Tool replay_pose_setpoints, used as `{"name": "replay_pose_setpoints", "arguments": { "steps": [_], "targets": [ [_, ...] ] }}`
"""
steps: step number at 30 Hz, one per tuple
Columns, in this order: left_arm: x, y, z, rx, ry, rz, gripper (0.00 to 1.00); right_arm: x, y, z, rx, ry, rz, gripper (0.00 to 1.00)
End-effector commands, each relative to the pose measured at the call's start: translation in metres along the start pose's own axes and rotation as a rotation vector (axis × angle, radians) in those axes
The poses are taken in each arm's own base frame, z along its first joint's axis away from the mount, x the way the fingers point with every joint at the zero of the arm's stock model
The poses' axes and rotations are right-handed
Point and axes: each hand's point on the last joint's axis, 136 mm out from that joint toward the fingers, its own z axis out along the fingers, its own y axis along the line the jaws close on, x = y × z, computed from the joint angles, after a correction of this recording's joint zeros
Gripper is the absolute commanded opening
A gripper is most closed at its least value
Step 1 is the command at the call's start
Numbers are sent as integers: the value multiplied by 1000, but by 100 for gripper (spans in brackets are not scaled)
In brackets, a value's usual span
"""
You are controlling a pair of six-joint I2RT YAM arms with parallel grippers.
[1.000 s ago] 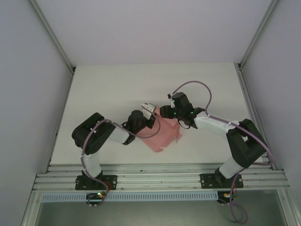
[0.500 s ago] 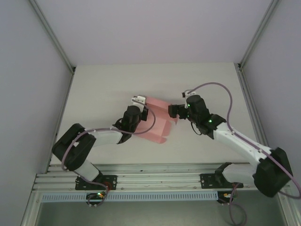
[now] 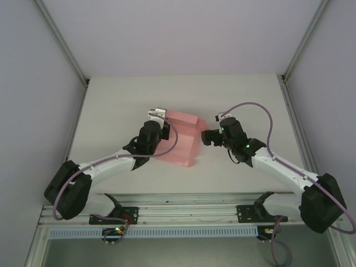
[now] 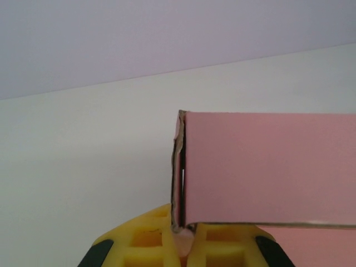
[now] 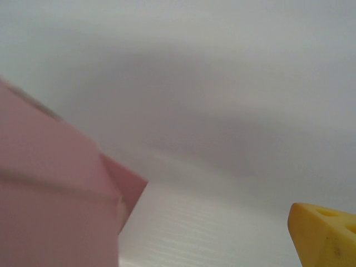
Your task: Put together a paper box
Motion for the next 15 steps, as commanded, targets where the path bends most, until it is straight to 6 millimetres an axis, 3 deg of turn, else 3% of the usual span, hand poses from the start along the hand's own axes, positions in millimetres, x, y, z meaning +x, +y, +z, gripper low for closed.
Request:
{"name": "replay_pose_setpoints", "arguments": {
  "steps": [1,5,9,11,15],
  "targets": [
    [-11,-16,-10,135,-7,7,0,-23,-26,-1,134,-48,7,98],
    [-9,-21,-15,198,3,4,0,-31,-36,-1,150,-69,0,98],
    [-3,-19,-13,194,15,14,0,-30,-34,0,111,-60,-21,98],
    [-2,-18,-13,194,19,6,0,-26,-27,2,65,-42,-35,98],
    [-5,-23,-13,229,11,-5,0,-15,6,10,-126,-20,-87,96]
  ]
}}
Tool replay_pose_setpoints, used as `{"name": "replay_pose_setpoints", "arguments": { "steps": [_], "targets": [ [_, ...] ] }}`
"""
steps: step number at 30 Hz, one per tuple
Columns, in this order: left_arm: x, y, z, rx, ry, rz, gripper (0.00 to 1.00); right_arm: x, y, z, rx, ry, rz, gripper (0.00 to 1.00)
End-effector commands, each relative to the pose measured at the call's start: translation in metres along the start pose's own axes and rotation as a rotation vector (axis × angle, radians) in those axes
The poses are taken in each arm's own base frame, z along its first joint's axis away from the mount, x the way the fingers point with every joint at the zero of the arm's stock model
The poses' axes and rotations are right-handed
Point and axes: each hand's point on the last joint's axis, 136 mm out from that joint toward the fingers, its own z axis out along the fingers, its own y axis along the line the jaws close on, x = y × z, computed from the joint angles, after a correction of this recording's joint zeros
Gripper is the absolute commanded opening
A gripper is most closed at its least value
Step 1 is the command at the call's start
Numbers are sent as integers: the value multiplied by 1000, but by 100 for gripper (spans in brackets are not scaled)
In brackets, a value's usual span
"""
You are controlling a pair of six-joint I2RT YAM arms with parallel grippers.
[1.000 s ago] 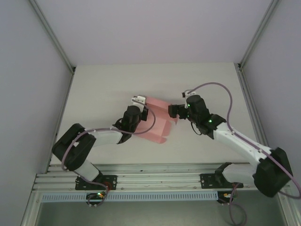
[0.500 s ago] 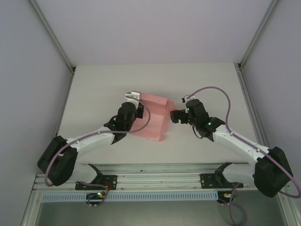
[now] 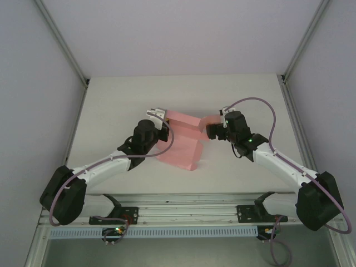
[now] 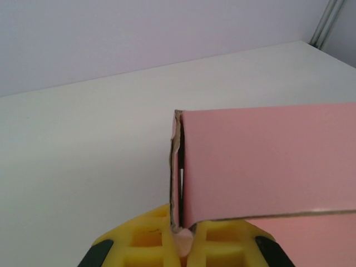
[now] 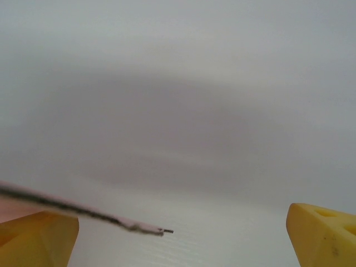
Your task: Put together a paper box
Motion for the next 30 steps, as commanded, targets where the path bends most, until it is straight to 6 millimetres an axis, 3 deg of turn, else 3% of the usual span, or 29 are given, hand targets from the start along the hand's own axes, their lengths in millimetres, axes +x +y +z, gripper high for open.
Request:
{"name": "replay_pose_setpoints", "arguments": {
  "steps": [1,6,10,16,21,27,30],
  "targets": [
    [-4,-9,-3,58,-13,-2,0,4,32,5,-190,0,-63,96],
    [-7,-7,-2,58,-21,-18,0,12,51,4,-303,22,-114,95],
    [-9,-7,-4,66,-39,-28,0,17,43,2,-270,40,-110,95],
    [-6,4,-3,23,-20,-42,0,19,32,-16,-232,8,-90,98],
    [-5,15,-6,-7,-24,-68,0,40,9,-24,-146,34,-65,99],
    [-9,20,-10,-9,-37,-97,0,66,-2,-22,-114,87,-13,99],
    [-10,18,-10,4,-34,-100,0,63,0,-18,-126,79,-2,99]
  ]
}}
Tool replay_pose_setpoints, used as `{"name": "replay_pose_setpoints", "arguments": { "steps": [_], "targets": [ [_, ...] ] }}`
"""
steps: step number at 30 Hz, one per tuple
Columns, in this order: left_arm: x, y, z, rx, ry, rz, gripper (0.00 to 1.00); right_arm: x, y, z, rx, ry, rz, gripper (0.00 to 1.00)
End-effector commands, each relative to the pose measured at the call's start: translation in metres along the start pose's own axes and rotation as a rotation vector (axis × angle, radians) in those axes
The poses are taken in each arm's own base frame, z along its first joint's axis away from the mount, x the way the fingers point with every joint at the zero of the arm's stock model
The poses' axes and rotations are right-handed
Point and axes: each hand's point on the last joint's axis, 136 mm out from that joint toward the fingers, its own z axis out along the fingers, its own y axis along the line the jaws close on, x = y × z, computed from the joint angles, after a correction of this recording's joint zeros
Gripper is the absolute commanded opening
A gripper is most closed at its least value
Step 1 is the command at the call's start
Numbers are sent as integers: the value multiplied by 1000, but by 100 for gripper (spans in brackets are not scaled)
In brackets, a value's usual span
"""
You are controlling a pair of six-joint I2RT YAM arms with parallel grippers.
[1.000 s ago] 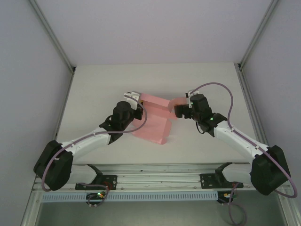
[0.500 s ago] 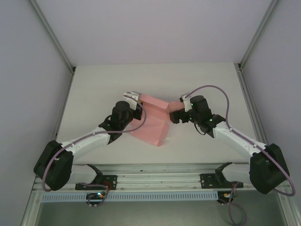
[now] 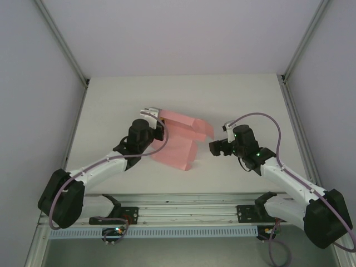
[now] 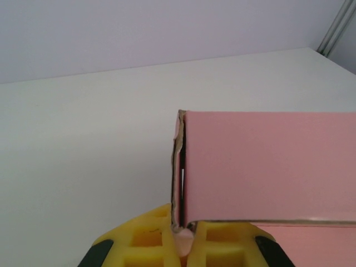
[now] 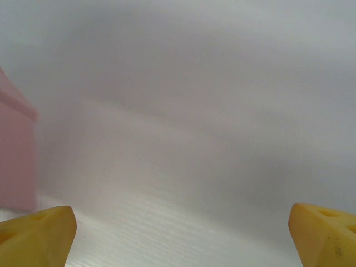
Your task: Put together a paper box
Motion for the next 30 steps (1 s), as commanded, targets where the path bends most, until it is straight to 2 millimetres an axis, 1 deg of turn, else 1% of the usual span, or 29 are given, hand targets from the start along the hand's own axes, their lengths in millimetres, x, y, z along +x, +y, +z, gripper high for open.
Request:
{"name": "replay_pose_setpoints", "arguments": {
  "steps": [1,4,8,10,14,16,18,22,25,27,30],
  "targets": [
    [-10,-3,-5,31,-31,-36,0,-6,0,3,0,-20,30,99],
    [-9,-7,-3,52,-22,-39,0,-22,8,5,-41,-47,20,99],
    [-4,-7,1,50,-13,-44,0,-41,23,8,-111,-79,6,99],
    [-2,-9,3,62,-8,-49,0,-50,27,11,-127,-96,2,99],
    [0,-12,7,78,-1,-53,0,-63,32,16,-153,-119,11,99],
    [1,-9,9,61,4,-54,0,-69,39,17,-191,-133,12,99],
    [2,-7,11,49,5,-58,0,-70,45,18,-224,-136,12,99],
    [1,-9,14,53,9,-68,0,-67,50,27,-244,-105,18,99],
    [2,-4,18,24,19,-70,0,-67,57,30,-267,-108,15,99],
    [1,-5,19,33,15,-76,0,-70,58,33,-258,-123,14,99],
    [-1,-9,20,54,13,-84,0,-74,54,37,-184,-144,11,99]
  ]
}}
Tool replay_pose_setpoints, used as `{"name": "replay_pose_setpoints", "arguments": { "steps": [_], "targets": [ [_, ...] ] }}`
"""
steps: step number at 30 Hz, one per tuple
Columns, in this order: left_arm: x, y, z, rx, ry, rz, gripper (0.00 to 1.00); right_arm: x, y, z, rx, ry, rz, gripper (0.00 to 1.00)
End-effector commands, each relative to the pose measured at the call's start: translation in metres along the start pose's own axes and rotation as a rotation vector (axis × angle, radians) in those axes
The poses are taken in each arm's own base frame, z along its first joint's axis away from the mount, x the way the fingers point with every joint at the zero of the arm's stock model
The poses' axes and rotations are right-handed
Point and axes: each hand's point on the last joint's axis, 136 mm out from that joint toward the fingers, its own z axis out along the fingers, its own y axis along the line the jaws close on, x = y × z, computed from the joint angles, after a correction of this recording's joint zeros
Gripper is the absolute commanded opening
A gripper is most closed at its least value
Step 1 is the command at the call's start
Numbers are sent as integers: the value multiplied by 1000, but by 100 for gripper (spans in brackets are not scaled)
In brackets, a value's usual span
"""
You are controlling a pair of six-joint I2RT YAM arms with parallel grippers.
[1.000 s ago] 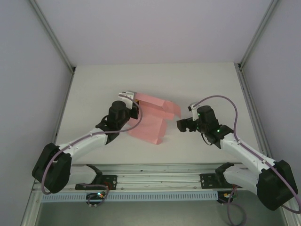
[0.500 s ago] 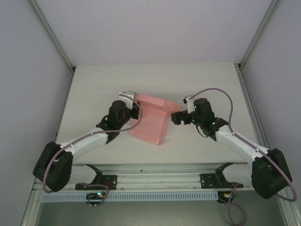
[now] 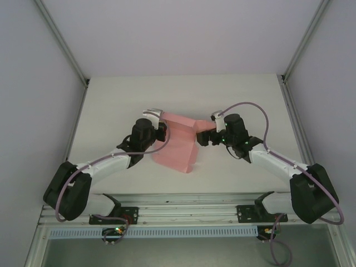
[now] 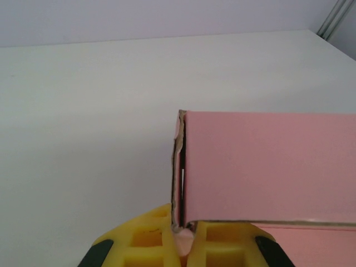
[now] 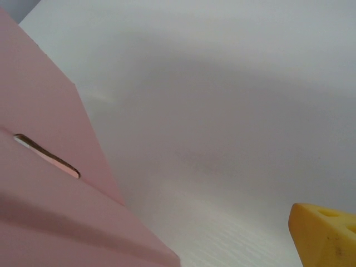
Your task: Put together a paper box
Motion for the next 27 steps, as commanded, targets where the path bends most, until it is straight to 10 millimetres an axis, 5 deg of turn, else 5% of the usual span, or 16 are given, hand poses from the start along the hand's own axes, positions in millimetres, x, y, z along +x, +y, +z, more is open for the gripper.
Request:
{"name": "replay_pose_setpoints", "arguments": {
  "steps": [1,9,16,20,27],
  "targets": [
    [-26,-9,2,35,-61,-34,0,-26,3,2,58,-80,-19,99],
    [-29,-10,2,46,-71,-56,0,-36,-8,5,260,-179,-65,99],
    [-24,2,1,-5,-48,-62,0,-33,-9,-4,272,-182,-56,100],
    [-21,18,-1,-45,-45,-91,0,-27,-1,-22,222,-176,-66,100],
    [-18,39,-8,-73,-46,-139,0,-19,12,-82,129,-265,-73,100]
  ]
}}
